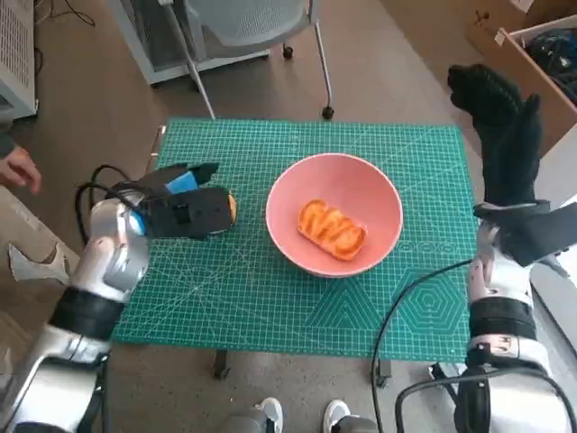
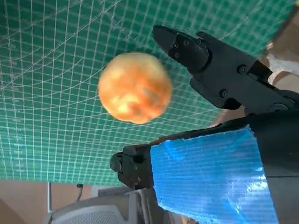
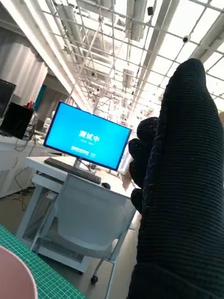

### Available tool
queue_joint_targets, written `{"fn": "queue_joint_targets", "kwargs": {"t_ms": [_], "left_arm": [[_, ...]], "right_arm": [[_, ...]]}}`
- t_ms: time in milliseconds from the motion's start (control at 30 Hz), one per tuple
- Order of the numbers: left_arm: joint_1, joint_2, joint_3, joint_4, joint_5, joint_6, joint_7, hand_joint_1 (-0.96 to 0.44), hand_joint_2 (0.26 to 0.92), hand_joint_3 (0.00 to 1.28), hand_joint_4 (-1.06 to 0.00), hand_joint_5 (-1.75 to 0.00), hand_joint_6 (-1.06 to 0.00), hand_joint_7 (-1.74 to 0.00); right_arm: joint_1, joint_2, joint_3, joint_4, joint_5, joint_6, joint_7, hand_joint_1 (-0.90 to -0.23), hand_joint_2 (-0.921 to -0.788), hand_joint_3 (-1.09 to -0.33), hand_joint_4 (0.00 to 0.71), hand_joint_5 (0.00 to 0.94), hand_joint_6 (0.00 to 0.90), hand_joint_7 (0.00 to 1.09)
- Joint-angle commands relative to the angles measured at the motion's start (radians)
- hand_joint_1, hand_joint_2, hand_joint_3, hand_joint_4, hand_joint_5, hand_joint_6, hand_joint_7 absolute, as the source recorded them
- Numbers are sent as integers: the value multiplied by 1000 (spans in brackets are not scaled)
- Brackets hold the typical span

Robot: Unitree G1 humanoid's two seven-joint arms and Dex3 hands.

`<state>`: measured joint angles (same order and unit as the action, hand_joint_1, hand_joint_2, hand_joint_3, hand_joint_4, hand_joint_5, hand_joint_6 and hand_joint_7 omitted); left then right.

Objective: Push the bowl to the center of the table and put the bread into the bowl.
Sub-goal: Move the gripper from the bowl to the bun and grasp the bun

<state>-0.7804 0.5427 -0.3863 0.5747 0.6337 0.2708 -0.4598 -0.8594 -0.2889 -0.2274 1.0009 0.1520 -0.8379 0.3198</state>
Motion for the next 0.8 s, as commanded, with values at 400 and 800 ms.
{"fn": "queue_joint_targets", "kwargs": {"t_ms": [400, 800], "left_arm": [[-103, -120, -69, 411, 44, -205, 332, -180, 733, 8, -107, -23, -302, -43], [-143, -113, -131, 466, 84, -209, 330, 19, 890, 75, -692, -1134, -665, -822]], "right_arm": [[18, -19, 10, 2, -22, 4, -10, -646, -921, -878, 207, 2, 235, 141], [33, -26, 9, -22, -33, 7, -33, -655, -921, -876, 199, 0, 228, 156]]}}
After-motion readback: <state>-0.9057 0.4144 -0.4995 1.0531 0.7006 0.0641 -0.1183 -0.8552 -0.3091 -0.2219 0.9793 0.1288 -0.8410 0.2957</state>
